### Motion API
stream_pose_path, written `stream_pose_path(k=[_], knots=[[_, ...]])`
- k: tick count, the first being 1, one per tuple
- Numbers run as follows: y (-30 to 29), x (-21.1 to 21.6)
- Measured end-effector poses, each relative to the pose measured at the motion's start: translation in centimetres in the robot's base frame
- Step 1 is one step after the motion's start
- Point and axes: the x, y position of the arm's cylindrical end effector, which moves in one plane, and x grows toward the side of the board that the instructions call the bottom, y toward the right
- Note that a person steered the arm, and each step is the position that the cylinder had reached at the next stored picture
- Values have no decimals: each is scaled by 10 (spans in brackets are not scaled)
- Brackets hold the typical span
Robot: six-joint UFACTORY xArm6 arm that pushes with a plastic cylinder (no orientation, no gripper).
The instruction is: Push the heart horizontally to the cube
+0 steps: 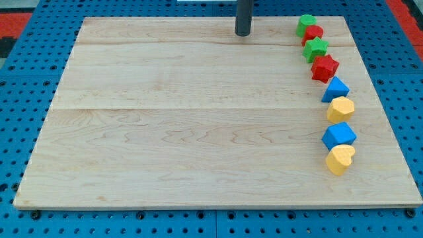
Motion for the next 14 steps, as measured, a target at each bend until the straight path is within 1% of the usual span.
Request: stream_pose_path(k=[2, 3, 4, 5, 6, 7, 8, 9, 10, 11, 12, 13, 14], knots=[[4, 9], [6, 105], [-34, 204], [-25, 332], [39, 379], [124, 377], [234, 376], [200, 338], [123, 311], [55, 298], [34, 316], [30, 358], [-10, 328]])
